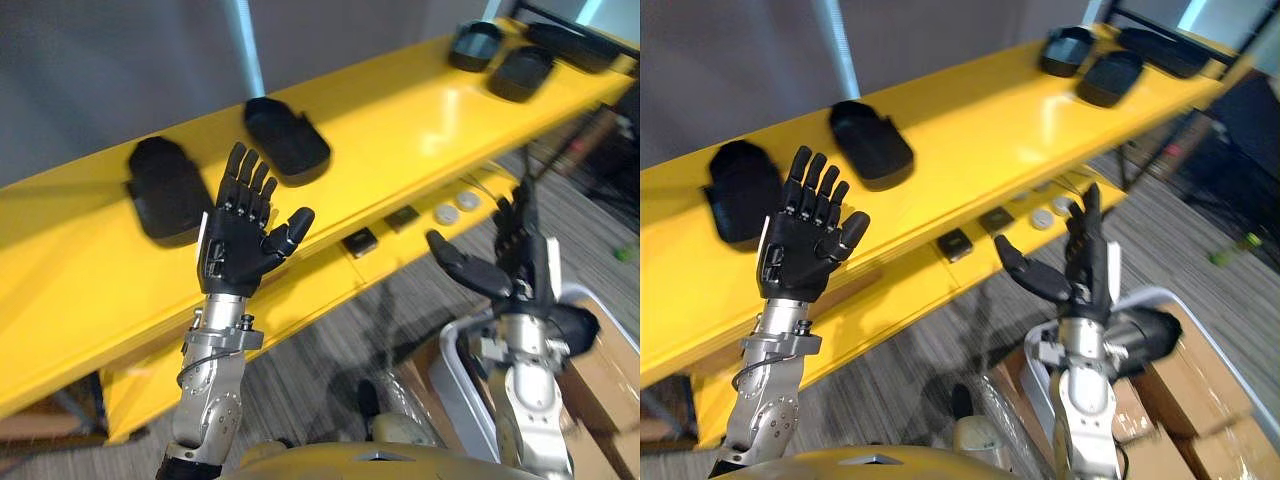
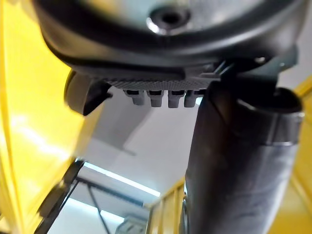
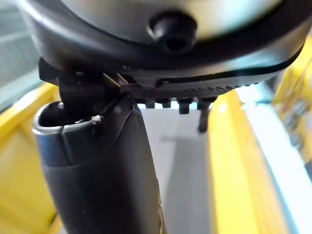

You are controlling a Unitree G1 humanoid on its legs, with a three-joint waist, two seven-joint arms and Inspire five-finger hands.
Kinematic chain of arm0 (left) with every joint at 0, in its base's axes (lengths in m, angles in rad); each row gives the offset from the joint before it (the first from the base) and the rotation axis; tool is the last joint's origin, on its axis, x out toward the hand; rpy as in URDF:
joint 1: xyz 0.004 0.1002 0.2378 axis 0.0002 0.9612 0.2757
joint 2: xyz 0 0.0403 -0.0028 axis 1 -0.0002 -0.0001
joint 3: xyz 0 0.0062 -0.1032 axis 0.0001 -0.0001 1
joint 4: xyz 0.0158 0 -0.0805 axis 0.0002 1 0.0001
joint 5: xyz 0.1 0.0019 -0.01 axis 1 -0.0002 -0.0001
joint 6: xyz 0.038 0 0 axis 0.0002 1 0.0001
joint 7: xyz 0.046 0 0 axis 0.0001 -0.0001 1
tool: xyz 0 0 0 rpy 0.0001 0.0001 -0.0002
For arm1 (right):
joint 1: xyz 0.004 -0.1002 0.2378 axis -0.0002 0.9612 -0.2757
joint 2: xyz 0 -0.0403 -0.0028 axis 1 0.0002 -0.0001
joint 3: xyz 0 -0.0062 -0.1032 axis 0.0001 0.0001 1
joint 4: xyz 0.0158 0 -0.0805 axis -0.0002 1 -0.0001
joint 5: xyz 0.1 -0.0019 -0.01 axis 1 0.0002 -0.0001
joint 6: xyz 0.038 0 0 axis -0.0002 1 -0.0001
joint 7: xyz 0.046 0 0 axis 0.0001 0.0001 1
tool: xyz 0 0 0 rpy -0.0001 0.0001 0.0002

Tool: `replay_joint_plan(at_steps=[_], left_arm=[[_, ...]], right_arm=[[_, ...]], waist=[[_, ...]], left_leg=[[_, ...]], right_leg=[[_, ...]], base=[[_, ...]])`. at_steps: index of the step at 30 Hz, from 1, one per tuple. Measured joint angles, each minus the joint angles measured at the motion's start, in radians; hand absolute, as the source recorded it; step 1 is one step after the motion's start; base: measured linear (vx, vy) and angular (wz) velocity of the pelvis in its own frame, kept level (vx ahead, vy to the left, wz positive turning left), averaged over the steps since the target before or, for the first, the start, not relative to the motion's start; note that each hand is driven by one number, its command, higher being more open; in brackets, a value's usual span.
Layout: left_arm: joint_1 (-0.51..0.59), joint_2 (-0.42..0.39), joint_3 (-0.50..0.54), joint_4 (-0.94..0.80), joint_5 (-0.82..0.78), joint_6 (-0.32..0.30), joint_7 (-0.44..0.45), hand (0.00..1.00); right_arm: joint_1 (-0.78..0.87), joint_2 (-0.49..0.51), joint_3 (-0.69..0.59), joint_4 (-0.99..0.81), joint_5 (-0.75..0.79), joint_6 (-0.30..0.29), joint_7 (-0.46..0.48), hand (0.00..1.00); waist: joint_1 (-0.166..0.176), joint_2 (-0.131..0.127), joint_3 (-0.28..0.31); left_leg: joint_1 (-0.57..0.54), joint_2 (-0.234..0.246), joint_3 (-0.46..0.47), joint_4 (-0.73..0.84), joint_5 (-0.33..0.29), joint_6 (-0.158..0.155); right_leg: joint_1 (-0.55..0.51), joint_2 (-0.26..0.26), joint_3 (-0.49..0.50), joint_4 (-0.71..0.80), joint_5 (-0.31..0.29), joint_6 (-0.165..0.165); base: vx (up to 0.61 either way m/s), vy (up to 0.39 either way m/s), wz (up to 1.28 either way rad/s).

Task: Walk over and take three plastic housings, then place them on the shelf

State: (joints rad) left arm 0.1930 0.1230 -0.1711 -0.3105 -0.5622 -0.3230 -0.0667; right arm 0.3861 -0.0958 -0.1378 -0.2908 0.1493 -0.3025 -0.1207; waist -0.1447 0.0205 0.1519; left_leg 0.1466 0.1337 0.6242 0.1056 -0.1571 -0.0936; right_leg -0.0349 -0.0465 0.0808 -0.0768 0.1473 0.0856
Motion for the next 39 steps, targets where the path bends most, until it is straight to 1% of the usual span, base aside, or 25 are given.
replay_joint_plan(at_steps=[1,4,6,8,9,10,11,12,14,16,19,21,26,27,28,29,30,31,32,33,34,35,36,38,39], left_arm=[[-0.009,0.000,-0.008,0.008,0.016,0.000,0.007,1.00],[-0.052,-0.001,-0.032,0.030,0.024,-0.004,0.011,1.00],[-0.069,-0.001,-0.033,0.037,0.024,-0.004,0.025,1.00],[-0.065,-0.003,-0.031,0.037,0.025,-0.005,0.055,1.00],[-0.053,-0.007,-0.022,0.035,0.025,-0.005,0.088,1.00],[-0.021,-0.009,-0.012,0.021,0.025,-0.004,0.126,1.00],[0.004,-0.010,-0.009,0.011,0.025,-0.004,0.139,1.00],[0.051,-0.009,-0.007,-0.004,0.024,-0.004,0.147,1.00],[0.080,-0.025,-0.007,-0.017,0.021,-0.004,0.112,1.00],[0.075,-0.031,-0.003,-0.018,0.023,-0.004,0.093,1.00],[0.075,-0.030,0.021,-0.020,0.016,-0.005,0.085,1.00],[0.074,-0.029,0.020,-0.027,0.015,-0.012,0.085,1.00],[0.064,-0.030,-0.043,-0.076,0.014,-0.039,0.063,1.00],[0.057,-0.026,-0.052,-0.076,0.016,-0.041,0.060,1.00],[0.052,-0.022,-0.055,-0.074,0.019,-0.041,0.041,1.00],[0.049,-0.022,-0.052,-0.070,0.019,-0.041,0.035,1.00],[0.051,-0.023,-0.048,-0.070,0.014,-0.038,0.032,1.00],[0.052,-0.026,-0.044,-0.070,0.006,-0.027,0.019,1.00],[0.054,-0.026,-0.038,-0.069,-0.021,-0.022,-0.003,1.00],[0.054,-0.027,-0.033,-0.069,-0.037,-0.022,-0.014,1.00],[0.054,-0.030,-0.011,-0.068,-0.081,-0.023,-0.043,1.00],[0.054,-0.030,-0.007,-0.067,-0.091,-0.023,-0.046,1.00],[0.054,-0.027,-0.001,-0.057,-0.117,-0.022,-0.056,1.00],[0.068,-0.024,0.000,-0.032,-0.170,-0.011,-0.082,1.00],[0.078,-0.019,-0.003,-0.014,-0.210,0.006,-0.098,1.00]], right_arm=[[0.048,0.016,-0.024,0.000,0.025,-0.002,-0.004,1.00],[0.142,0.047,-0.089,0.000,0.065,-0.014,-0.023,1.00],[0.172,0.063,-0.108,0.000,0.068,-0.025,-0.022,1.00],[0.166,0.062,-0.097,0.000,0.099,-0.032,0.000,1.00],[0.145,0.055,-0.070,0.000,0.114,-0.040,0.025,1.00],[0.108,0.024,-0.036,0.005,0.114,-0.041,0.056,1.00],[0.090,-0.003,-0.014,0.010,0.113,-0.041,0.070,1.00],[0.058,-0.054,0.035,0.019,0.106,-0.041,0.079,1.00],[0.026,-0.073,0.089,0.021,0.103,-0.042,0.073,1.00],[-0.001,-0.051,0.127,0.045,0.113,-0.042,0.048,1.00],[-0.006,-0.008,0.170,0.093,0.195,-0.041,0.026,1.00],[0.017,0.022,0.178,0.111,0.251,-0.040,0.023,1.00],[0.089,0.063,0.234,0.120,0.305,-0.041,0.094,1.00],[0.080,0.063,0.253,0.120,0.319,-0.041,0.123,1.00],[0.028,0.060,0.292,0.130,0.351,-0.043,0.151,1.00],[-0.014,0.053,0.307,0.146,0.354,-0.049,0.155,1.00],[-0.092,0.038,0.331,0.184,0.371,-0.059,0.155,1.00],[-0.188,0.025,0.355,0.245,0.371,-0.067,0.153,1.00],[-0.261,0.013,0.378,0.318,0.368,-0.082,0.146,1.00],[-0.289,0.012,0.394,0.351,0.367,-0.083,0.139,1.00],[-0.342,0.024,0.431,0.432,0.350,-0.084,0.112,1.00],[-0.348,0.027,0.437,0.444,0.336,-0.084,0.107,1.00],[-0.358,0.037,0.448,0.464,0.295,-0.082,0.098,1.00],[-0.328,0.052,0.451,0.465,0.226,-0.071,0.086,1.00],[-0.319,0.049,0.456,0.463,0.184,-0.043,0.072,1.00]], waist=[[-0.033,0.008,-0.005],[-0.085,0.022,-0.013],[-0.093,0.026,-0.015],[-0.081,0.027,-0.015],[-0.059,0.034,-0.011],[-0.024,0.052,0.000],[-0.007,0.062,0.002],[0.015,0.100,-0.009],[0.028,0.123,-0.020],[0.040,0.109,-0.010],[0.063,0.061,0.020],[0.061,0.052,0.029],[0.062,0.043,0.068],[0.063,0.033,0.085],[0.074,0.023,0.095],[0.085,0.022,0.097],[0.095,0.020,0.095],[0.114,0.040,0.103],[0.131,0.053,0.102],[0.144,0.058,0.100],[0.169,0.056,0.099],[0.173,0.055,0.098],[0.187,0.045,0.093],[0.196,0.009,0.074],[0.196,-0.010,0.063]], left_leg=[[0.005,0.003,0.019,0.003,-0.009,-0.004],[0.004,0.014,0.057,0.023,-0.022,-0.005],[-0.001,0.016,0.051,0.041,-0.028,0.004],[-0.035,0.021,-0.061,0.121,-0.053,0.050],[-0.076,0.023,-0.202,0.214,-0.085,0.107],[-0.091,0.009,-0.347,0.283,-0.133,0.122],[-0.091,-0.001,-0.410,0.296,-0.150,0.114],[-0.088,-0.003,-0.486,0.306,-0.173,0.094],[-0.090,-0.015,-0.525,0.276,-0.204,0.071],[-0.095,-0.027,-0.524,0.239,-0.218,0.041],[-0.124,-0.058,-0.539,0.264,-0.217,0.056],[-0.151,-0.068,-0.551,0.311,-0.225,0.059],[-0.135,-0.075,-0.503,0.405,-0.263,0.083],[-0.123,-0.073,-0.483,0.410,-0.261,0.090],[-0.126,-0.071,-0.426,0.402,-0.246,0.112],[-0.130,-0.066,-0.401,0.400,-0.237,0.115],[-0.137,-0.050,-0.369,0.395,-0.223,0.117],[-0.133,-0.025,-0.351,0.371,-0.195,0.108],[-0.118,0.000,-0.340,0.331,-0.158,0.098],[-0.119,0.014,-0.336,0.314,-0.142,0.088],[-0.128,0.049,-0.325,0.288,-0.108,0.064],[-0.133,0.056,-0.324,0.287,-0.103,0.058],[-0.159,0.082,-0.320,0.292,-0.089,0.035],[-0.212,0.112,-0.312,0.329,-0.076,0.011],[-0.252,0.137,-0.294,0.361,-0.070,-0.003]], right_leg=[[-0.007,0.007,0.021,0.000,0.001,0.001],[-0.023,0.021,0.057,0.000,0.004,-0.002],[-0.037,0.035,0.091,0.000,0.011,-0.009],[-0.047,0.052,0.133,0.004,0.014,-0.013],[-0.054,0.067,0.186,0.014,0.010,-0.016],[-0.054,0.084,0.246,0.024,0.005,-0.021],[-0.055,0.097,0.269,0.023,0.005,-0.021],[-0.060,0.115,0.281,0.022,0.015,-0.026],[-0.088,0.118,0.275,0.024,0.038,-0.010],[-0.111,0.104,0.266,0.028,0.049,0.003],[-0.140,0.079,0.256,0.073,0.041,0.002],[-0.174,0.079,0.252,0.138,0.018,0.011],[-0.177,0.075,0.228,0.203,0.041,0.024],[-0.166,0.070,0.188,0.192,0.070,0.011],[-0.170,0.047,0.099,0.173,0.087,-0.026],[-0.211,0.036,0.046,0.247,0.044,-0.073],[-0.273,0.011,-0.046,0.415,-0.042,-0.128],[-0.304,-0.040,-0.150,0.623,-0.146,-0.144],[-0.292,-0.107,-0.228,0.763,-0.211,-0.152],[-0.278,-0.140,-0.254,0.808,-0.233,-0.155],[-0.220,-0.218,-0.290,0.863,-0.260,-0.156],[-0.207,-0.232,-0.296,0.862,-0.259,-0.155],[-0.149,-0.272,-0.302,0.831,-0.259,-0.131],[-0.045,-0.317,-0.342,0.653,-0.219,-0.048],[-0.006,-0.290,-0.387,0.520,-0.287,0.086]], base=[[-0.05,-0.012,-0.72],[-0.05,-0.032,-0.46],[-0.07,-0.071,-0.45],[-0.07,-0.077,-0.69],[-0.07,-0.013,-1.34],[-0.08,0.054,-1.57],[-0.10,0.143,-1.66],[-0.08,0.139,-1.13],[-0.09,0.122,-0.42],[-0.16,0.099,0.13],[-0.14,0.060,0.13],[-0.08,0.079,0.12],[-0.09,0.092,-0.36],[-0.25,-0.039,-0.71],[-0.28,-0.066,-0.81],[-0.36,-0.071,-0.88],[-0.27,-0.041,-0.68],[-0.27,-0.053,-0.62],[-0.16,-0.072,-0.43],[-0.10,-0.140,-0.45],[-0.06,-0.165,-0.34],[-0.08,-0.269,-0.41],[-0.07,-0.331,-0.35],[-0.06,-0.381,-0.49],[-0.08,-0.421,-0.85]])
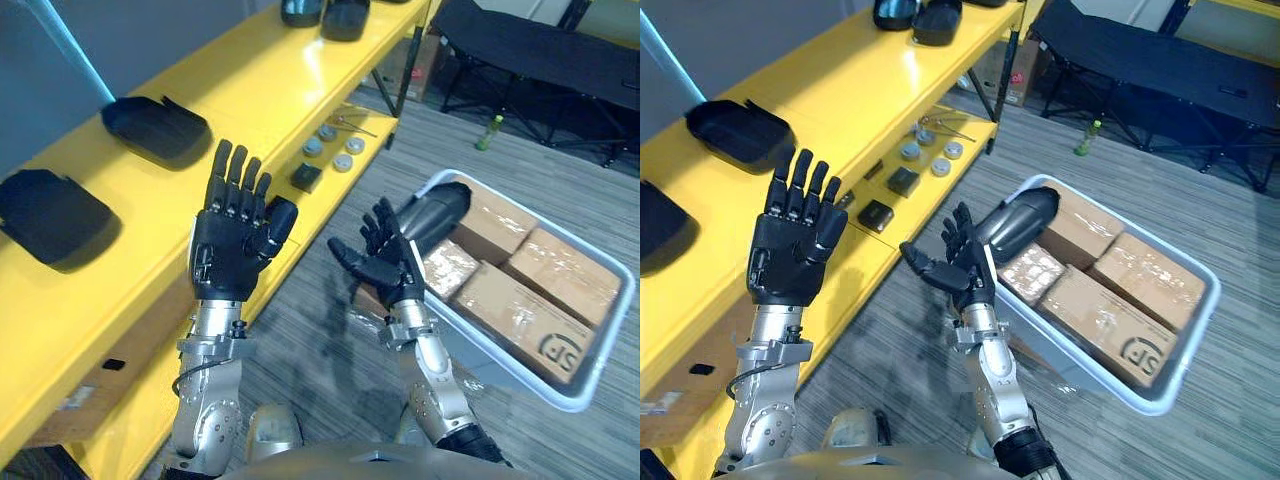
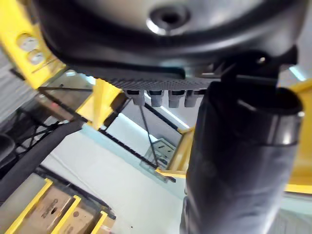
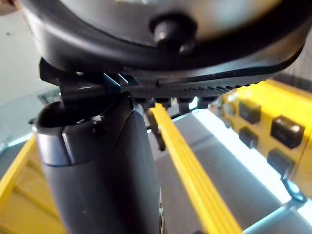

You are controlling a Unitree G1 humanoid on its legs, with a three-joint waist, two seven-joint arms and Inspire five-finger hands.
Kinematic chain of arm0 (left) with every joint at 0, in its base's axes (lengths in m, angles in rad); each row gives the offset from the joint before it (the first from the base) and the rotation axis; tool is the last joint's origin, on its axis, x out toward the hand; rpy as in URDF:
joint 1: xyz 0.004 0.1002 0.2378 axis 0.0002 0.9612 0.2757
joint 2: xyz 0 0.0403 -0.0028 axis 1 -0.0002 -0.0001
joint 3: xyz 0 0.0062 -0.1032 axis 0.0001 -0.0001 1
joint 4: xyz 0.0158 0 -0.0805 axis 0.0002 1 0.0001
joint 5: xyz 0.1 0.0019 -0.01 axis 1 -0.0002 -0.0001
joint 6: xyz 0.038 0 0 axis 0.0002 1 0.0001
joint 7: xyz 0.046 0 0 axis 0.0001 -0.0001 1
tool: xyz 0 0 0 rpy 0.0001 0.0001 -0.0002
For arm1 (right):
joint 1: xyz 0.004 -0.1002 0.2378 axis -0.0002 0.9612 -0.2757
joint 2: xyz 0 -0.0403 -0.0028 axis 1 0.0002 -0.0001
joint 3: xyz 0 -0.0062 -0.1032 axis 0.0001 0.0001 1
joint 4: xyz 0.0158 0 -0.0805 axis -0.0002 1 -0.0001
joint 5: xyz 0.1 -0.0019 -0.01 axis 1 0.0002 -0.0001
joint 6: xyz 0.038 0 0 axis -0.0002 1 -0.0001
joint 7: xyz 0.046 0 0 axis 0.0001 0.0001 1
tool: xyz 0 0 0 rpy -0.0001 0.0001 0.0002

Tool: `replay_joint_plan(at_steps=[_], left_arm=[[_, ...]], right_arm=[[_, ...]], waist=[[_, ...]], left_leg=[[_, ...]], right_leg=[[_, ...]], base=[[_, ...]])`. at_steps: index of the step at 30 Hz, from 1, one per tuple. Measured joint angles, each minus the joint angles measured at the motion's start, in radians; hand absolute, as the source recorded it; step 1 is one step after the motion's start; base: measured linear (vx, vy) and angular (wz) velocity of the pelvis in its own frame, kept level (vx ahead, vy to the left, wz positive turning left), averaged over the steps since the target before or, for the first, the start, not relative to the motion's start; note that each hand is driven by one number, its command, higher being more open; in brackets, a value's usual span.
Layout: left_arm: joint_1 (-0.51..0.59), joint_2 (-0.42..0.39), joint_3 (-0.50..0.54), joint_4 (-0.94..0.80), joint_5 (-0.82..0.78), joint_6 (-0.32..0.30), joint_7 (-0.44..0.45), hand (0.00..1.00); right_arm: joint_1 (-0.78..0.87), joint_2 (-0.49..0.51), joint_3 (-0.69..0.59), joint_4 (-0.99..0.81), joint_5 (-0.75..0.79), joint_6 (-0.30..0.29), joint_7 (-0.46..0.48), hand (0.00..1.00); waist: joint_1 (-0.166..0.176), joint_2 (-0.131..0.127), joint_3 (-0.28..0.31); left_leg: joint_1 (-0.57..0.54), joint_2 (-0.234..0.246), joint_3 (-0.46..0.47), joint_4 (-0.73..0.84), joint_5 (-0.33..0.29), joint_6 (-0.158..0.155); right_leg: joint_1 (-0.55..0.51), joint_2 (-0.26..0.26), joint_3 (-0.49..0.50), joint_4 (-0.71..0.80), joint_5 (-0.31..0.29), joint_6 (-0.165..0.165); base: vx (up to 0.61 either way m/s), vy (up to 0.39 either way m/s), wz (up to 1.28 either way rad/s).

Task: Walk over and take three plastic housings, then place them on the shelf

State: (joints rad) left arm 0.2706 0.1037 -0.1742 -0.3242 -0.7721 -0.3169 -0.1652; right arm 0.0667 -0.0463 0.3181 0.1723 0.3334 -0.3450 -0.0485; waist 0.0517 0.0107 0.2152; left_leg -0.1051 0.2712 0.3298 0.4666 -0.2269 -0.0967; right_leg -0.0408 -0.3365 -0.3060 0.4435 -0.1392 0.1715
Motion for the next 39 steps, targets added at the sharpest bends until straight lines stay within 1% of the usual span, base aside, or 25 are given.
replay_joint_plan(at_steps=[1,2,3,4,5,6,7,9,11,14,15,16,17,19,20,21,22,23,24,26,29,30,35,37,39], left_arm=[[0.001,-0.011,-0.010,0.027,-0.018,0.013,-0.004,1.00],[-0.004,-0.027,-0.041,0.077,-0.024,0.023,-0.004,1.00],[-0.004,-0.032,-0.064,0.101,-0.038,0.028,-0.004,1.00],[0.003,-0.040,-0.126,0.126,-0.065,0.042,-0.007,1.00],[0.007,-0.046,-0.140,0.125,-0.069,0.042,-0.012,1.00],[0.008,-0.051,-0.160,0.119,-0.067,0.035,-0.024,1.00],[-0.005,-0.049,-0.165,0.118,-0.051,0.023,-0.033,1.00],[-0.030,-0.048,-0.163,0.120,-0.041,0.006,-0.024,1.00],[-0.054,-0.047,-0.161,0.127,-0.036,-0.008,-0.004,1.00],[-0.064,-0.046,-0.137,0.127,0.073,-0.014,0.057,1.00],[-0.061,-0.045,-0.128,0.127,0.110,-0.013,0.075,1.00],[-0.060,-0.043,-0.123,0.127,0.157,-0.010,0.106,1.00],[-0.062,-0.039,-0.125,0.127,0.166,-0.009,0.113,1.00],[-0.072,-0.023,-0.126,0.127,0.197,-0.001,0.119,1.00],[-0.077,-0.022,-0.126,0.126,0.208,0.011,0.119,1.00],[-0.077,-0.017,-0.126,0.127,0.211,0.018,0.119,1.00],[-0.074,-0.006,-0.125,0.126,0.212,0.034,0.120,1.00],[-0.073,-0.004,-0.126,0.127,0.212,0.039,0.120,1.00],[-0.070,-0.003,-0.135,0.127,0.211,0.043,0.122,1.00],[-0.071,0.004,-0.171,0.129,0.210,0.047,0.121,1.00],[-0.084,0.011,-0.209,0.155,0.207,0.047,0.119,1.00],[-0.102,0.007,-0.227,0.201,0.184,0.048,0.118,1.00],[-0.132,-0.018,-0.235,0.288,0.137,0.050,0.124,1.00],[-0.143,-0.022,-0.241,0.307,0.118,0.050,0.124,1.00],[-0.155,-0.029,-0.244,0.324,0.112,0.050,0.124,1.00]], right_arm=[[-0.003,-0.015,0.001,0.000,-0.016,0.037,-0.005,1.00],[0.010,-0.055,0.001,0.000,-0.026,0.075,-0.008,1.00],[0.029,-0.075,-0.008,0.000,-0.036,0.085,-0.008,1.00],[0.097,-0.114,-0.045,-0.020,-0.036,0.093,-0.008,1.00],[0.127,-0.126,-0.061,-0.035,-0.036,0.093,-0.007,1.00],[0.176,-0.151,-0.091,-0.072,-0.036,0.092,-0.004,1.00],[0.193,-0.161,-0.115,-0.098,-0.035,0.091,-0.002,1.00],[0.194,-0.165,-0.142,-0.117,-0.033,0.086,-0.005,1.00],[0.196,-0.163,-0.143,-0.119,-0.034,0.087,-0.013,1.00],[0.171,-0.148,-0.140,-0.115,-0.052,0.103,-0.063,1.00],[0.140,-0.141,-0.140,-0.095,-0.052,0.110,-0.085,1.00],[0.055,-0.132,-0.142,-0.038,-0.054,0.124,-0.126,1.00],[0.013,-0.127,-0.146,-0.006,-0.054,0.125,-0.147,1.00],[-0.173,-0.115,-0.189,0.127,-0.056,0.146,-0.215,1.00],[-0.286,-0.115,-0.224,0.199,-0.055,0.166,-0.252,1.00],[-0.338,-0.118,-0.240,0.229,-0.055,0.175,-0.269,1.00],[-0.459,-0.131,-0.275,0.287,-0.055,0.195,-0.307,1.00],[-0.507,-0.144,-0.281,0.309,-0.055,0.204,-0.321,1.00],[-0.600,-0.174,-0.289,0.366,-0.054,0.209,-0.337,1.00],[-0.726,-0.230,-0.301,0.458,-0.053,0.210,-0.363,1.00],[-0.834,-0.284,-0.309,0.541,-0.051,0.210,-0.380,1.00],[-0.901,-0.317,-0.308,0.609,-0.044,0.212,-0.383,1.00],[-0.976,-0.383,-0.307,0.722,-0.025,0.226,-0.405,1.00],[-1.006,-0.411,-0.305,0.787,-0.003,0.269,-0.424,1.00],[-1.034,-0.428,-0.299,0.832,-0.004,0.288,-0.433,1.00]], waist=[[0.001,0.006,-0.001],[-0.016,0.035,0.001],[-0.031,0.049,-0.001],[-0.063,0.049,-0.003],[-0.066,0.047,-0.003],[-0.067,0.041,-0.006],[-0.074,0.055,-0.014],[-0.104,0.056,-0.014],[-0.113,0.055,-0.014],[-0.108,0.060,-0.013],[-0.105,0.061,-0.012],[-0.085,0.072,-0.004],[-0.079,0.073,0.001],[-0.055,0.082,0.035],[-0.033,0.084,0.065],[-0.021,0.084,0.079],[0.001,0.094,0.115],[0.006,0.097,0.130],[0.014,0.106,0.152],[0.039,0.114,0.168],[0.061,0.125,0.180],[0.075,0.132,0.189],[0.100,0.151,0.219],[0.114,0.162,0.233],[0.123,0.176,0.247]], left_leg=[[-0.010,0.031,0.014,0.000,0.008,-0.015],[-0.010,0.071,0.020,-0.009,0.021,-0.032],[-0.005,0.085,0.016,-0.018,0.030,-0.030],[0.029,0.090,0.008,-0.041,0.067,-0.017],[0.038,0.090,0.001,-0.047,0.080,-0.019],[0.049,0.084,-0.026,-0.072,0.069,-0.036],[0.049,0.070,-0.043,-0.101,0.071,-0.027],[0.060,0.052,-0.042,-0.145,0.077,-0.022],[0.071,0.037,-0.037,-0.162,0.077,-0.023],[0.077,-0.008,-0.058,-0.161,0.077,-0.023],[0.075,-0.019,-0.070,-0.161,0.075,-0.026],[0.068,-0.026,-0.093,-0.160,0.066,-0.035],[0.058,-0.033,-0.104,-0.158,0.062,-0.035],[0.027,-0.052,-0.153,-0.153,0.038,-0.053],[0.002,-0.064,-0.173,-0.134,0.030,-0.056],[-0.013,-0.071,-0.180,-0.119,0.029,-0.053],[-0.054,-0.080,-0.204,-0.082,0.026,-0.047],[-0.068,-0.084,-0.215,-0.071,0.026,-0.046],[-0.099,-0.092,-0.233,-0.056,0.030,-0.042],[-0.143,-0.102,-0.261,-0.053,0.048,-0.039],[-0.183,-0.106,-0.279,-0.056,0.068,-0.040],[-0.197,-0.108,-0.288,-0.064,0.087,-0.042],[-0.212,-0.115,-0.312,-0.086,0.111,-0.043],[-0.221,-0.120,-0.326,-0.087,0.117,-0.043],[-0.223,-0.124,-0.333,-0.087,0.121,-0.042]], right_leg=[[0.006,0.034,-0.021,-0.074,-0.025,0.029],[0.004,0.089,-0.004,-0.126,-0.027,0.005],[0.002,0.111,0.007,-0.134,-0.021,-0.005],[0.007,0.134,0.047,-0.152,-0.017,-0.019],[0.004,0.143,0.071,-0.166,-0.010,-0.030],[-0.021,0.154,0.123,-0.197,0.010,-0.048],[-0.052,0.166,0.152,-0.206,0.024,-0.052],[-0.105,0.180,0.185,-0.206,0.053,-0.048],[-0.114,0.173,0.202,-0.220,0.074,-0.040],[-0.103,0.130,0.199,-0.226,0.090,-0.015],[-0.096,0.120,0.196,-0.236,0.100,-0.009],[-0.086,0.114,0.178,-0.258,0.130,-0.006],[-0.082,0.108,0.167,-0.266,0.137,-0.002],[-0.079,0.090,0.140,-0.291,0.163,0.010],[-0.079,0.081,0.130,-0.309,0.186,0.013],[-0.079,0.074,0.122,-0.318,0.192,0.014],[-0.078,0.065,0.103,-0.334,0.212,0.015],[-0.077,0.061,0.093,-0.339,0.219,0.015],[-0.080,0.057,0.080,-0.354,0.237,0.015],[-0.088,0.056,0.053,-0.387,0.265,0.011],[-0.110,0.056,0.036,-0.396,0.280,0.007],[-0.123,0.056,0.028,-0.396,0.287,0.004],[-0.131,0.052,0.002,-0.391,0.288,0.002],[-0.135,0.047,-0.012,-0.379,0.287,0.002],[-0.144,0.040,-0.019,-0.351,0.283,-0.002]], base=[[-0.09,-0.493,-1.23],[-0.07,-0.373,-1.03],[-0.01,-0.327,-0.96],[0.01,-0.210,-0.73],[0.02,-0.162,-1.26],[0.00,-0.042,-1.32],[-0.01,-0.020,-1.28],[-0.01,-0.030,-0.81],[-0.01,0.034,-0.41],[-0.05,0.106,0.08],[-0.13,0.142,0.21],[-0.15,0.141,0.24],[-0.15,0.121,0.39],[-0.21,0.134,0.44],[-0.26,0.144,0.27],[-0.30,0.117,0.33],[-0.25,0.078,0.31],[-0.29,0.077,0.43],[-0.17,0.042,0.35],[-0.17,0.028,0.36],[-0.07,0.004,0.21],[-0.02,-0.008,0.17],[-0.01,-0.007,0.16],[0.01,0.011,0.17],[-0.03,0.027,0.08]])
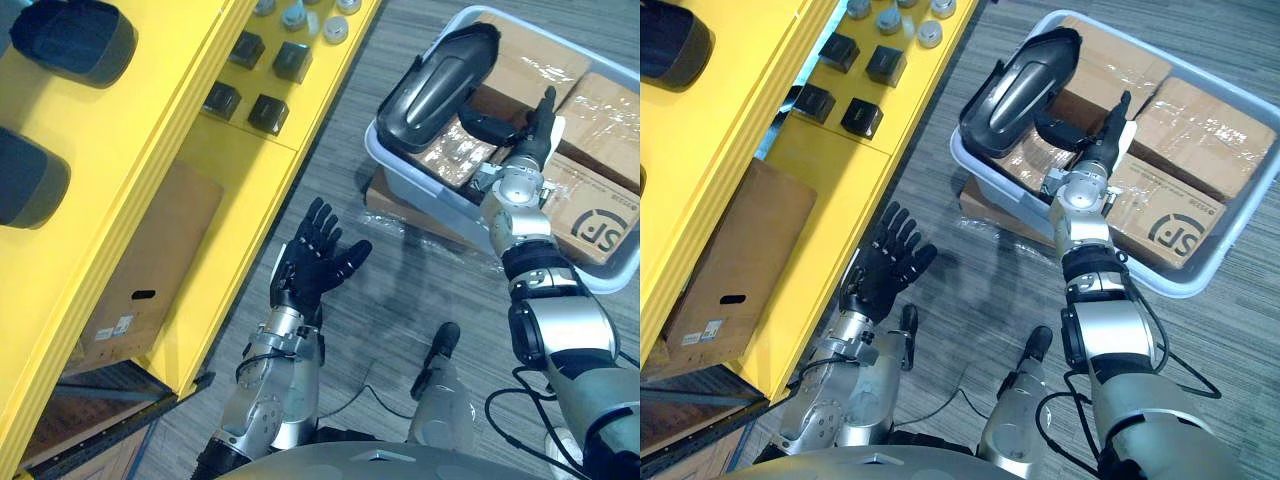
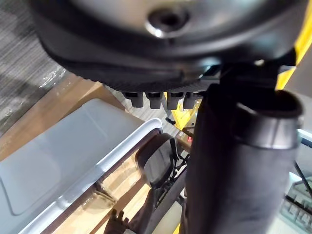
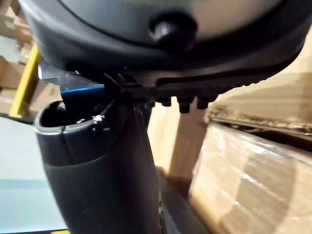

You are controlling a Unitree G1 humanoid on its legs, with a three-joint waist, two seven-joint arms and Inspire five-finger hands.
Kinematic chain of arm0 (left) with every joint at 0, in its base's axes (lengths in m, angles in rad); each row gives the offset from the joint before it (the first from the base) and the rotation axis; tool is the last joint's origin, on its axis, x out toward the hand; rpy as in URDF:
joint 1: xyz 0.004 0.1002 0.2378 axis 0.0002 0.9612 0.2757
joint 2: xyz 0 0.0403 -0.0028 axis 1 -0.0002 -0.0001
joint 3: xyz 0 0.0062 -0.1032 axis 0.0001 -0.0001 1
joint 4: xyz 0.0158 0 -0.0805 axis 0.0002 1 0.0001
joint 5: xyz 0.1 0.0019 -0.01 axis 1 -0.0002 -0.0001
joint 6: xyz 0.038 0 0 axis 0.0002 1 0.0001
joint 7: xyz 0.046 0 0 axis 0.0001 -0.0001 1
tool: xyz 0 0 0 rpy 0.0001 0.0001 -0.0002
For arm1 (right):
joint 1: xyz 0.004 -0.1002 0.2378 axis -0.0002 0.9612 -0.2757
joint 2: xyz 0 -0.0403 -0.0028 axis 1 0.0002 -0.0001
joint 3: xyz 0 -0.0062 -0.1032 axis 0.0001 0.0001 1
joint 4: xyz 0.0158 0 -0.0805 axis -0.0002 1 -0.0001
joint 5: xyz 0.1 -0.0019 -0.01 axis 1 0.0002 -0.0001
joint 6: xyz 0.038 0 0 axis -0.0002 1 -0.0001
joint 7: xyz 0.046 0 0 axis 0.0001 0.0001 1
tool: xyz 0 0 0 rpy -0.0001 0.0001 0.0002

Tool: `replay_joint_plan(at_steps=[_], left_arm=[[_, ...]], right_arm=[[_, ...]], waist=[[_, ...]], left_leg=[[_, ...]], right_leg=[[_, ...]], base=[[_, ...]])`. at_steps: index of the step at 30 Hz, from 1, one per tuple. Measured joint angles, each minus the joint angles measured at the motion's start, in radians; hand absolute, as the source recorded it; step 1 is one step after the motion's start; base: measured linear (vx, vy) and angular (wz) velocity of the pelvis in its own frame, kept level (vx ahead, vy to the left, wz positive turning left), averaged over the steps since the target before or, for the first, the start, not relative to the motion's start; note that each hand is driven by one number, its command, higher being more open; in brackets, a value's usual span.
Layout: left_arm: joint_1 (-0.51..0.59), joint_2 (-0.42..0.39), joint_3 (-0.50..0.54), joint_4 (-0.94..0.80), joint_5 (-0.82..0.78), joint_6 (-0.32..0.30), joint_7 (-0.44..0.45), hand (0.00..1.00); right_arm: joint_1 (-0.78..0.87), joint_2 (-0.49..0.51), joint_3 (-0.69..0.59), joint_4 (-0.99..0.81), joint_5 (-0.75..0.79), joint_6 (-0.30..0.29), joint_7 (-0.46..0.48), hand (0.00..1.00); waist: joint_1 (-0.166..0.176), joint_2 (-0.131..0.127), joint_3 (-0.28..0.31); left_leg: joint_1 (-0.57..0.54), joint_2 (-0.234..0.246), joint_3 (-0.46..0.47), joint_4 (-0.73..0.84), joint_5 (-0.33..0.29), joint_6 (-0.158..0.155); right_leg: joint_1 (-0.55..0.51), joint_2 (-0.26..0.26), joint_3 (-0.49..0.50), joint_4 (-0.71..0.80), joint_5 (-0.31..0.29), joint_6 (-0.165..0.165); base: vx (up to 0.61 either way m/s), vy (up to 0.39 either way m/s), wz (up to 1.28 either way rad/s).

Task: Walk over and take three plastic housings, then place them on the shelf

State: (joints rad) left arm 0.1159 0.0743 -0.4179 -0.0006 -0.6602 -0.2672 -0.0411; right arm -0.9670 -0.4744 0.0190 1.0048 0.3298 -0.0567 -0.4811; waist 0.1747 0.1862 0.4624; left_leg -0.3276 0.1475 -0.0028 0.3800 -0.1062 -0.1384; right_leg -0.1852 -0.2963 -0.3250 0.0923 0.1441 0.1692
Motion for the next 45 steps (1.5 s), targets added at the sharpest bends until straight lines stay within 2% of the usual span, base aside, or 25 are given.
replay_joint_plan(at_steps=[1,3,5,8,14,15,19,21,22,25,30,32,33,35,38,41,42,43,45], left_arm=[[0.001,0.002,-0.001,0.006,-0.006,0.000,0.000,1.00],[-0.001,0.001,-0.005,0.025,-0.015,-0.001,0.000,1.00],[-0.010,0.001,-0.017,0.064,-0.025,-0.003,0.000,1.00],[-0.011,0.000,-0.031,0.105,-0.045,-0.011,-0.001,1.00],[-0.028,0.002,-0.039,0.157,-0.080,-0.016,0.008,1.00],[-0.030,0.001,-0.039,0.156,-0.081,-0.021,0.008,1.00],[-0.029,0.001,-0.043,0.153,-0.085,-0.021,0.008,1.00],[-0.029,0.001,-0.044,0.150,-0.085,-0.021,0.008,1.00],[-0.029,0.001,-0.044,0.150,-0.085,-0.021,0.008,1.00],[-0.028,0.001,-0.048,0.150,-0.085,-0.021,0.009,1.00],[-0.026,0.002,-0.058,0.150,-0.084,-0.021,0.014,1.00],[-0.026,0.002,-0.058,0.150,-0.084,-0.022,0.016,1.00],[-0.025,0.002,-0.058,0.150,-0.084,-0.022,0.016,1.00],[-0.020,0.002,-0.059,0.150,-0.084,-0.022,0.016,1.00],[0.013,0.004,-0.088,0.149,-0.084,-0.040,0.021,1.00],[0.014,0.004,-0.096,0.149,-0.084,-0.041,0.022,1.00],[0.013,0.004,-0.097,0.149,-0.084,-0.043,0.022,1.00],[0.013,0.004,-0.098,0.149,-0.084,-0.049,0.022,1.00],[0.014,0.005,-0.097,0.150,-0.084,-0.060,0.022,1.00]], right_arm=[[-0.026,-0.009,0.017,0.014,-0.001,0.014,-0.011,1.00],[-0.077,-0.030,0.039,0.063,0.000,0.044,-0.009,1.00],[-0.130,-0.075,0.055,0.137,0.001,0.068,0.003,1.00],[-0.171,-0.125,0.090,0.181,0.000,0.086,0.026,1.00],[-0.215,-0.180,0.125,0.219,0.003,0.115,0.036,1.00],[-0.228,-0.190,0.131,0.222,0.004,0.124,0.039,0.00],[-0.235,-0.226,0.161,0.223,0.034,0.177,0.043,0.00],[-0.239,-0.256,0.170,0.223,0.032,0.220,0.051,0.00],[-0.247,-0.276,0.172,0.226,0.032,0.260,0.066,0.00],[-0.268,-0.292,0.173,0.241,0.034,0.309,0.080,0.00],[-0.267,-0.284,0.179,0.285,0.037,0.392,0.103,0.00],[-0.267,-0.271,0.179,0.295,0.037,0.400,0.099,0.00],[-0.268,-0.271,0.179,0.295,0.037,0.401,0.100,1.00],[-0.267,-0.271,0.179,0.295,0.036,0.401,0.099,1.00],[-0.267,-0.262,0.208,0.284,0.021,0.277,0.054,1.00],[-0.272,-0.261,0.210,0.218,-0.010,0.239,0.020,1.00],[-0.275,-0.261,0.210,0.173,-0.014,0.214,-0.002,1.00],[-0.279,-0.261,0.213,0.144,-0.052,0.165,-0.030,1.00],[-0.301,-0.261,0.221,0.126,-0.087,0.131,-0.054,1.00]], waist=[[0.014,0.003,0.004],[0.019,0.005,0.005],[0.039,0.019,0.013],[0.049,0.031,0.020],[0.073,0.032,0.025],[0.075,0.032,0.025],[0.084,0.032,0.025],[0.086,0.032,0.025],[0.085,0.032,0.025],[0.081,0.032,0.025],[0.078,0.031,0.025],[0.077,0.031,0.025],[0.076,0.031,0.026],[0.074,0.031,0.026],[0.071,0.030,0.027],[0.069,0.030,0.027],[0.066,0.030,0.027],[0.066,0.030,0.027],[0.066,0.030,0.027]], left_leg=[[-0.006,0.000,0.002,0.000,0.003,0.001],[-0.017,-0.007,-0.003,-0.002,0.013,0.002],[-0.020,-0.013,-0.013,-0.003,0.019,0.002],[-0.046,-0.020,-0.035,-0.008,0.035,0.001],[-0.064,-0.019,-0.058,-0.050,0.075,-0.007],[-0.070,-0.019,-0.060,-0.056,0.082,-0.009],[-0.071,-0.017,-0.062,-0.056,0.090,-0.010],[-0.071,-0.017,-0.062,-0.055,0.090,-0.010],[-0.070,-0.016,-0.062,-0.055,0.090,-0.010],[-0.063,-0.013,-0.062,-0.057,0.092,-0.011],[-0.038,-0.009,-0.060,-0.088,0.108,-0.014],[-0.036,-0.004,-0.057,-0.089,0.108,-0.015],[-0.035,-0.002,-0.056,-0.090,0.108,-0.015],[-0.031,0.002,-0.055,-0.092,0.109,-0.017],[-0.012,0.010,-0.052,-0.122,0.123,-0.022],[-0.012,0.013,-0.050,-0.123,0.123,-0.022],[-0.012,0.014,-0.047,-0.124,0.123,-0.023],[-0.011,0.015,-0.043,-0.126,0.124,-0.022],[-0.011,0.015,-0.039,-0.132,0.127,-0.022]], right_leg=[[-0.022,-0.005,0.000,0.023,-0.006,-0.007],[-0.035,-0.015,-0.010,0.044,-0.018,-0.007],[-0.041,-0.024,-0.022,0.070,-0.034,-0.012],[-0.062,-0.036,-0.049,0.097,-0.050,-0.017],[-0.094,-0.037,-0.072,0.120,-0.057,-0.028],[-0.104,-0.038,-0.075,0.127,-0.059,-0.030],[-0.109,-0.040,-0.077,0.137,-0.060,-0.032],[-0.109,-0.040,-0.078,0.140,-0.061,-0.034],[-0.109,-0.040,-0.079,0.143,-0.063,-0.036],[-0.106,-0.039,-0.080,0.149,-0.066,-0.039],[-0.092,-0.035,-0.083,0.143,-0.066,-0.040],[-0.090,-0.031,-0.083,0.142,-0.066,-0.041],[-0.090,-0.030,-0.083,0.141,-0.066,-0.041],[-0.085,-0.025,-0.083,0.137,-0.066,-0.041],[-0.078,-0.016,-0.083,0.130,-0.065,-0.042],[-0.080,-0.013,-0.082,0.131,-0.065,-0.042],[-0.083,-0.013,-0.080,0.131,-0.065,-0.042],[-0.087,-0.013,-0.076,0.132,-0.065,-0.042],[-0.092,-0.013,-0.072,0.132,-0.065,-0.042]], base=[[-0.05,0.025,-0.02],[-0.04,0.008,0.09],[-0.08,0.000,0.17],[-0.09,-0.008,0.19],[-0.06,-0.028,0.12],[-0.03,-0.025,0.04],[0.00,0.000,0.00],[0.00,0.000,0.00],[0.00,0.000,0.00],[0.00,0.000,0.00],[0.00,0.000,0.00],[0.00,-0.009,-0.02],[0.00,0.000,0.00],[0.00,-0.016,-0.03],[0.00,-0.022,-0.02],[0.00,-0.003,-0.01],[0.00,-0.004,-0.07],[-0.01,-0.003,-0.09],[0.00,-0.004,-0.06]])
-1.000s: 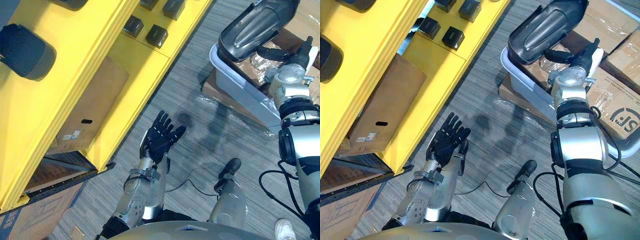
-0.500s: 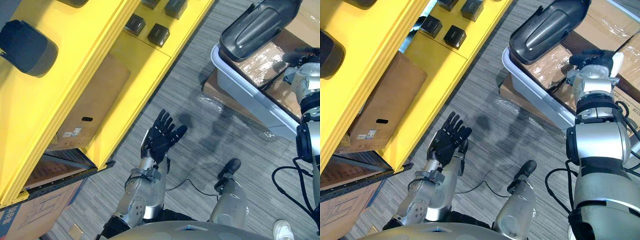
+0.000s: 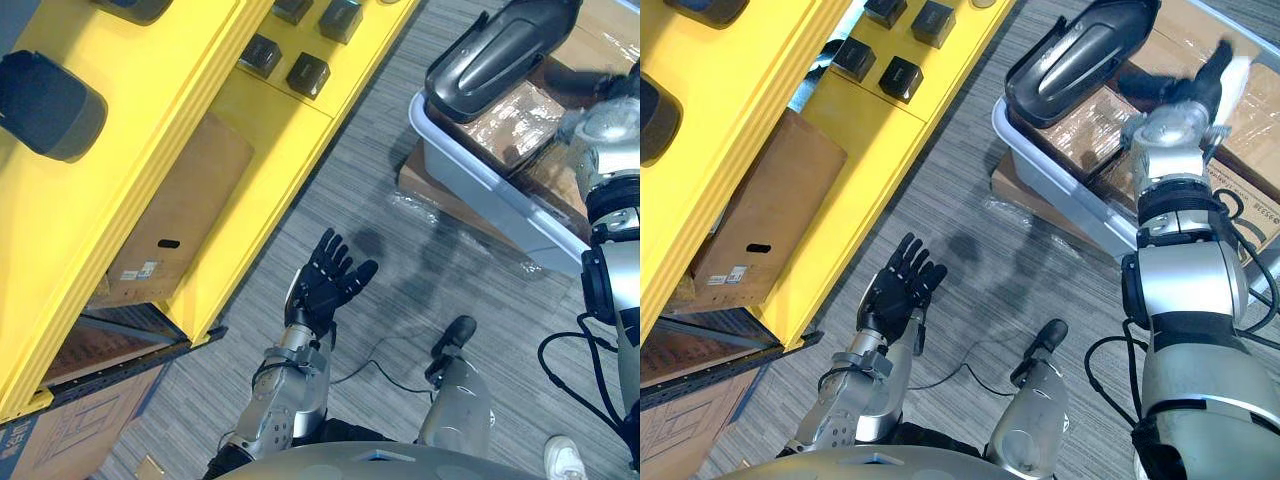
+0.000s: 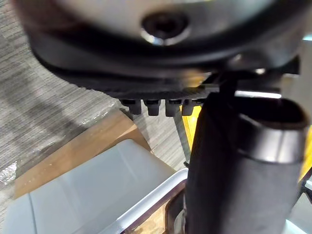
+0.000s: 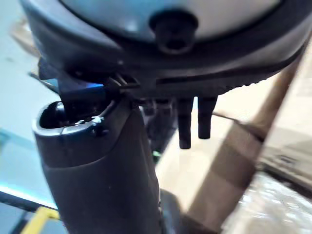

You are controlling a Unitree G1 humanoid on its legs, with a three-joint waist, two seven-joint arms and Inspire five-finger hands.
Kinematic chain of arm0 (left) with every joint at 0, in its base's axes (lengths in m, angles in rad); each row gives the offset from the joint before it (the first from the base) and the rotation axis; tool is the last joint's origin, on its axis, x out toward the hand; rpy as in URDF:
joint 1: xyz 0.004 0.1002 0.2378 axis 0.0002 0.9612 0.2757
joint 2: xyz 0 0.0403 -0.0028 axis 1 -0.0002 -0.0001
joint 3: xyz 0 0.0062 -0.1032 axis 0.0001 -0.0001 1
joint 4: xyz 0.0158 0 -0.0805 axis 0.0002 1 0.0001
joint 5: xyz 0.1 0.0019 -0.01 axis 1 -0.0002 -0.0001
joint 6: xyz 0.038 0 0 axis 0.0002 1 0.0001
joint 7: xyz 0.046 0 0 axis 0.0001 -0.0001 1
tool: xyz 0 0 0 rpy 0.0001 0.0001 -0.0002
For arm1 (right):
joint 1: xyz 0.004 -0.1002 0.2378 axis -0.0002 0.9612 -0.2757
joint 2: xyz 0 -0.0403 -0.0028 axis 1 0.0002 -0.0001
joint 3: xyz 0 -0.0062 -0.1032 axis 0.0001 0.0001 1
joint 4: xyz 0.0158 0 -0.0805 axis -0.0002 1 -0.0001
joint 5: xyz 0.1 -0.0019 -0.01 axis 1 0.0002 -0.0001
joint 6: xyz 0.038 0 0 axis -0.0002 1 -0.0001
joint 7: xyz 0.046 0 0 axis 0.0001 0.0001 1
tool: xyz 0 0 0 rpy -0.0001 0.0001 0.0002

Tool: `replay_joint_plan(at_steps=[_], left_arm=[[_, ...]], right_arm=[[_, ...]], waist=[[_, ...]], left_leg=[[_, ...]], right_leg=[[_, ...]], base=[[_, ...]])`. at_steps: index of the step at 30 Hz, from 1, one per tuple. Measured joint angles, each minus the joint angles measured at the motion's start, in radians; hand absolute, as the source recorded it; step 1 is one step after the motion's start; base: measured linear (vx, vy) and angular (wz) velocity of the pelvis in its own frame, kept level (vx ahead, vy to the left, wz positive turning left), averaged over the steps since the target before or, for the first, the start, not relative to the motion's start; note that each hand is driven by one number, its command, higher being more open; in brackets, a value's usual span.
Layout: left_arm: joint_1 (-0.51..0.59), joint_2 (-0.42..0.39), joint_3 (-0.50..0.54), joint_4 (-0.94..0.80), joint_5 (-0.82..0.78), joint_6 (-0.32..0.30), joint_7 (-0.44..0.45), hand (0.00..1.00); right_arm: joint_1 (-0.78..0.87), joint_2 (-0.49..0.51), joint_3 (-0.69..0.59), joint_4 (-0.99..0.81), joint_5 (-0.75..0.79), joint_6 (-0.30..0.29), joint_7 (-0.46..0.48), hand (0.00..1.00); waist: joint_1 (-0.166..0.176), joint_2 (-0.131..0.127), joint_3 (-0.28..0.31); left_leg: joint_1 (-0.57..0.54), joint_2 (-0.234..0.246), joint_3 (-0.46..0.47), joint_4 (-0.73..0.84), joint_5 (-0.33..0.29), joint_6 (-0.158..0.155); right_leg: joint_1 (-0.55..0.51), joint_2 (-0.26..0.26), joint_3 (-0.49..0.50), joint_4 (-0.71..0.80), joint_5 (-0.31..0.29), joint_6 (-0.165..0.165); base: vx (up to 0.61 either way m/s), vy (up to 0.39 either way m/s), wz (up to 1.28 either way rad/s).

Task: Walk over and take three plastic housings, then place them on the shelf

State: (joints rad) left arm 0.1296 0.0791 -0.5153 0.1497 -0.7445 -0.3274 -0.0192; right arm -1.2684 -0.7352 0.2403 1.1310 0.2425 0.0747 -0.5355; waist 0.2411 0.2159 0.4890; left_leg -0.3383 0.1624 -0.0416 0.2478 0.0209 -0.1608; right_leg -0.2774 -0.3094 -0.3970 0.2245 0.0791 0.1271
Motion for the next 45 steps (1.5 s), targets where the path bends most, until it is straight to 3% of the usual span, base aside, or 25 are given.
replay_joint_plan(at_steps=[2,9,24,30,31,33,38,45], left_arm=[[0.000,0.002,0.000,0.000,0.000,-0.002,0.000,1.00],[0.000,0.005,-0.002,0.007,-0.010,-0.020,-0.004,1.00],[-0.015,-0.002,-0.020,0.060,-0.045,-0.026,-0.004,1.00],[-0.024,-0.004,-0.022,0.064,-0.070,-0.028,-0.002,1.00],[-0.026,-0.005,-0.023,0.067,-0.070,-0.028,-0.002,1.00],[-0.033,-0.008,-0.025,0.082,-0.071,-0.027,-0.001,1.00],[-0.046,-0.019,-0.026,0.085,-0.073,-0.027,0.008,1.00],[-0.046,-0.026,-0.025,0.085,-0.073,-0.027,0.025,1.00]], right_arm=[[-0.021,0.000,0.011,-0.018,-0.006,-0.025,-0.013,1.00],[-0.017,0.034,0.027,-0.035,-0.006,-0.015,-0.001,1.00],[0.001,0.045,0.102,0.054,-0.001,0.060,0.068,1.00],[0.002,0.044,0.114,0.092,0.000,0.120,0.065,1.00],[0.002,0.042,0.115,0.092,0.000,0.124,0.062,0.00],[0.001,0.029,0.124,0.091,-0.001,0.137,0.053,0.00],[-0.005,-0.022,0.123,0.088,0.002,0.252,0.023,0.00],[-0.007,-0.072,0.096,0.094,0.017,0.275,-0.001,0.00]], waist=[[0.005,0.000,0.000],[0.003,0.000,0.000],[0.058,0.002,-0.002],[0.075,0.005,-0.004],[0.078,0.005,-0.004],[0.085,0.008,-0.005],[0.098,0.017,-0.012],[0.105,0.023,-0.016]], left_leg=[[0.014,0.000,0.005,-0.018,0.007,-0.001],[0.017,-0.002,0.007,-0.030,0.013,-0.001],[-0.021,-0.016,-0.016,-0.040,0.026,0.001],[-0.057,-0.023,-0.043,-0.024,0.028,0.000],[-0.059,-0.025,-0.043,-0.024,0.028,0.000],[-0.064,-0.030,-0.044,-0.022,0.028,0.000],[-0.081,-0.033,-0.052,-0.010,0.024,0.003],[-0.081,-0.032,-0.053,-0.009,0.023,0.003]], right_leg=[[0.001,0.000,0.004,0.001,0.000,0.000],[-0.001,-0.002,0.003,0.001,-0.001,-0.001],[-0.045,-0.023,-0.014,0.037,-0.017,-0.008],[-0.058,-0.029,-0.038,0.044,-0.020,-0.008],[-0.060,-0.031,-0.038,0.045,-0.020,-0.008],[-0.065,-0.037,-0.038,0.048,-0.020,-0.008],[-0.063,-0.037,-0.053,0.037,-0.019,-0.007],[-0.060,-0.037,-0.062,0.036,-0.019,-0.006]], base=[[0.00,-0.011,-0.04],[0.00,0.000,0.00],[-0.01,-0.001,0.04],[-0.02,-0.006,0.10],[-0.02,0.009,0.07],[-0.02,0.009,0.04],[-0.02,0.002,0.03],[0.00,0.000,0.00]])
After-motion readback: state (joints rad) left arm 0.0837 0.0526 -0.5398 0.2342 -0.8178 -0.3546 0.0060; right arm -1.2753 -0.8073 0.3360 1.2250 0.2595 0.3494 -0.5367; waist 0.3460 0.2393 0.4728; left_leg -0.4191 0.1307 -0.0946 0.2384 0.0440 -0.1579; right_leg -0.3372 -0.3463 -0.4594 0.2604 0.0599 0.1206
